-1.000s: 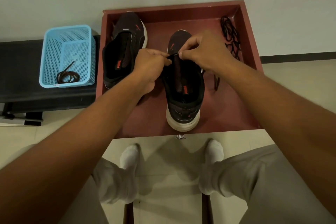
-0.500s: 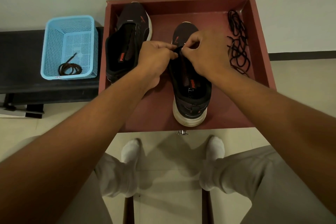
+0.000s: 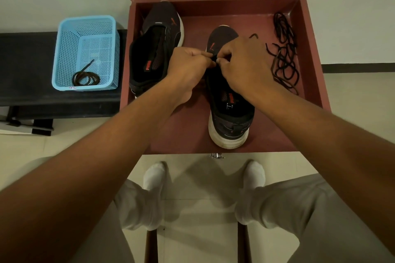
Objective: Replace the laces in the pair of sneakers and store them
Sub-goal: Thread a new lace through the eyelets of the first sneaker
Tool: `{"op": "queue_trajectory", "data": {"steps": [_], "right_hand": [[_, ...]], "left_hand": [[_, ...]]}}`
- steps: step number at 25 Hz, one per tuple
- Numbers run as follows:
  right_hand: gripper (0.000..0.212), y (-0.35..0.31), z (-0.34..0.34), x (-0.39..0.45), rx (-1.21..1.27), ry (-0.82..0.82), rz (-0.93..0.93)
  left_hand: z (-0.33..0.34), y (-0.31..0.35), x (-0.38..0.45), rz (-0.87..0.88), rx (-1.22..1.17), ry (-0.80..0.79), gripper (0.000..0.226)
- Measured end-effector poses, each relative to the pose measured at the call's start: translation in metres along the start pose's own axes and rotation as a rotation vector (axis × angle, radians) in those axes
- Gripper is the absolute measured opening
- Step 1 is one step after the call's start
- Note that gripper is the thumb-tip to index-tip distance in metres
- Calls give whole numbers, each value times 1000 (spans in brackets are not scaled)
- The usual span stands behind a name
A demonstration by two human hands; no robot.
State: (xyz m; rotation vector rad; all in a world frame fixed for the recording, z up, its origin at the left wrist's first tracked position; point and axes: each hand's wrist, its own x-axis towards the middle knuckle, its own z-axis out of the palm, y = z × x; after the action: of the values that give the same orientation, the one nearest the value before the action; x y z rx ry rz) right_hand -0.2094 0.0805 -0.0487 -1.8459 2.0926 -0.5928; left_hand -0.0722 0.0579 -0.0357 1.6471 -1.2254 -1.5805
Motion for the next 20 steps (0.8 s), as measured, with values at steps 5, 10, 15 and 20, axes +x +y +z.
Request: {"op": "queue_trajectory", "data": {"steps": [5,10,15,20], "right_hand": [[9,4,-5,2,165,43,127],[23,4,-5,3,256,62,184],[19,-2,-2,2,338,110,241],[18,-3,-8,1,294,42,209]], "left_hand": [[0,4,-3,-29,-44,-27,20],[-8,4,-3,-54,-52,-111,14],[-4,-5,2,40,-7,-55,24],[4,-16,21,188,200,142,10]]}}
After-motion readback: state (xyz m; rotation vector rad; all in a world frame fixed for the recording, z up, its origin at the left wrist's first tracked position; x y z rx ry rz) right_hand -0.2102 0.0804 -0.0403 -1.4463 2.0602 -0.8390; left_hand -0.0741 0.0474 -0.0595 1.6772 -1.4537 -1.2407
